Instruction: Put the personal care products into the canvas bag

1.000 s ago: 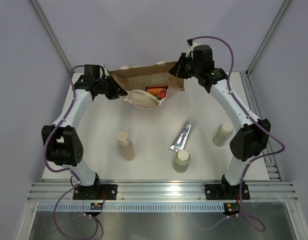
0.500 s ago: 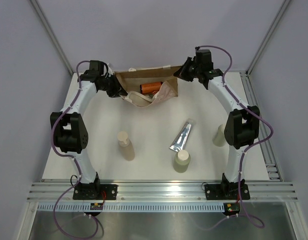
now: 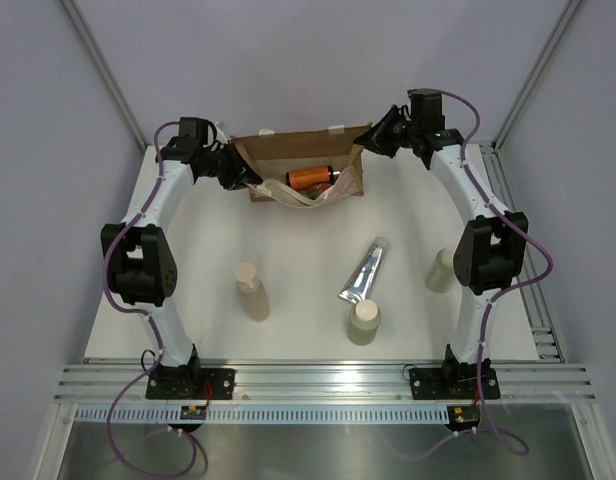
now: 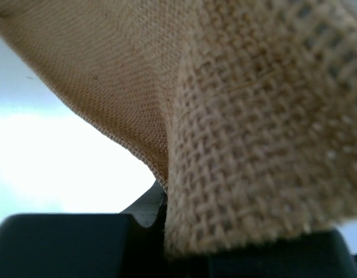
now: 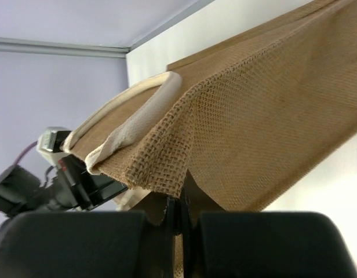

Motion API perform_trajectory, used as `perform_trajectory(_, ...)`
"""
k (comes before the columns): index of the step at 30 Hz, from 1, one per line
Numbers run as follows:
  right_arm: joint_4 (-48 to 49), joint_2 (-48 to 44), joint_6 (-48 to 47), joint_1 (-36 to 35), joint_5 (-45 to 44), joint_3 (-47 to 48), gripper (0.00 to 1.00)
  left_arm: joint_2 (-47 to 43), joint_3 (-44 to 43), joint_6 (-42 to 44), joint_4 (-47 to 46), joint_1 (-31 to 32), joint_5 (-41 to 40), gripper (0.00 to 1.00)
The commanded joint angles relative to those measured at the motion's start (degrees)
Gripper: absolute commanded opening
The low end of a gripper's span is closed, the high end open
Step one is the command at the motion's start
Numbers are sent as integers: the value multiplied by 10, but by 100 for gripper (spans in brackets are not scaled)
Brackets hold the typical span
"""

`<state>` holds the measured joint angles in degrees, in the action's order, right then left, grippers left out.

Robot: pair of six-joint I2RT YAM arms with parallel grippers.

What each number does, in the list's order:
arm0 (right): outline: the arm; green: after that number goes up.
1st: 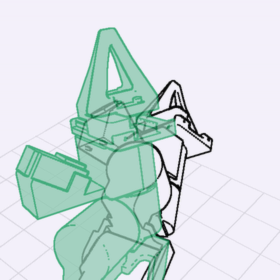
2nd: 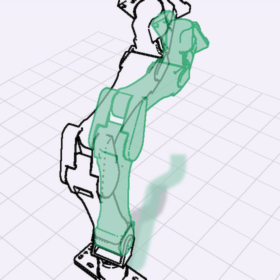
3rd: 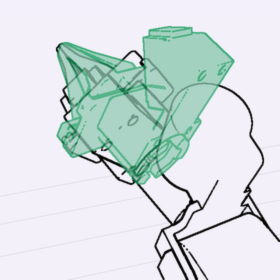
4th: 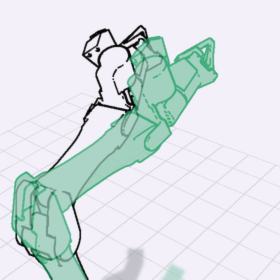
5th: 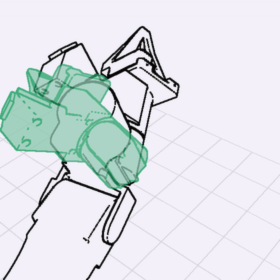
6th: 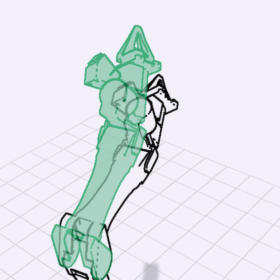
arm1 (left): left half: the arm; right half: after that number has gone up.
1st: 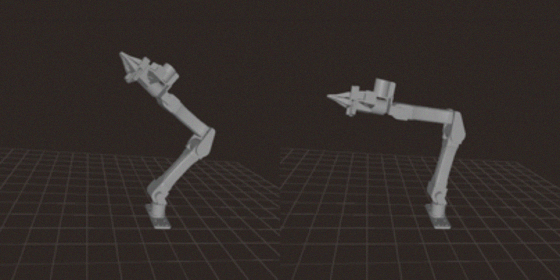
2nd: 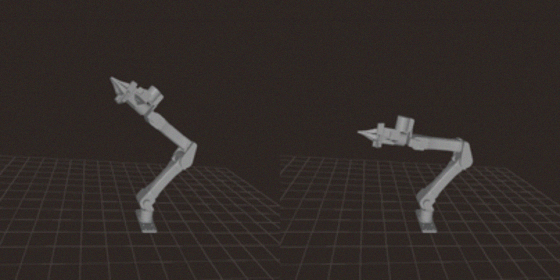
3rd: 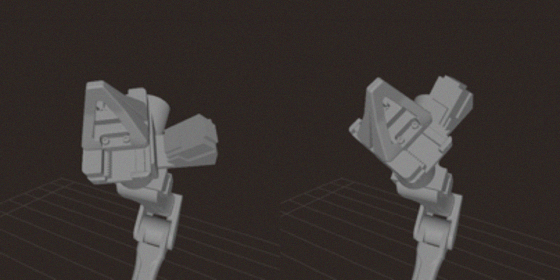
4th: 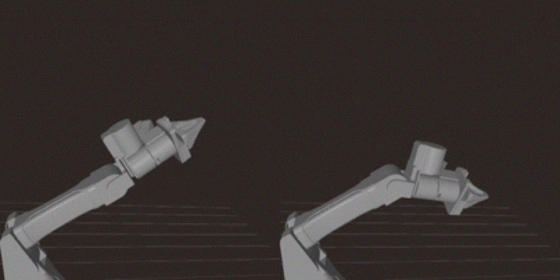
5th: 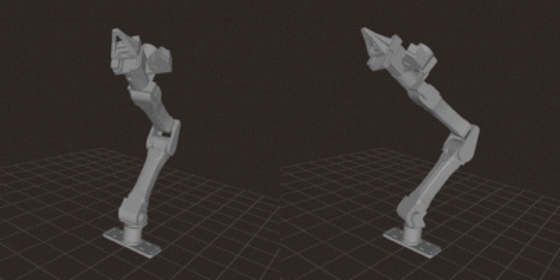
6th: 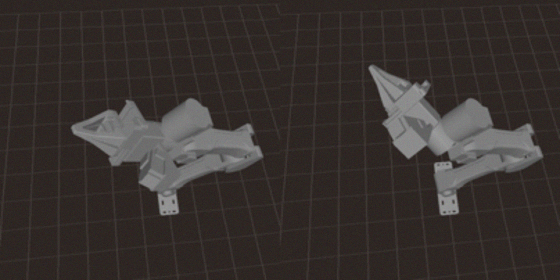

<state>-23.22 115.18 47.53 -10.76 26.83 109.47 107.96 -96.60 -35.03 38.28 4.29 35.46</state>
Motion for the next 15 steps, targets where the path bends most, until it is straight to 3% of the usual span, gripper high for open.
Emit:
perform_trajectory(1,70,-105,93,12,74,30,0,-85,8,-134,-108,-18,63,0)
perform_trajectory(6,136,-111,200,24,73,41,0,-106,82,-276,-224,-38,7,0)
perform_trajectory(10,86,-48,81,29,-37,36,0,-60,83,-295,-216,-43,-29,0)
perform_trajectory(15,95,6,-24,42,-77,-31,0,-6,23,-237,-139,-43,-61,0)
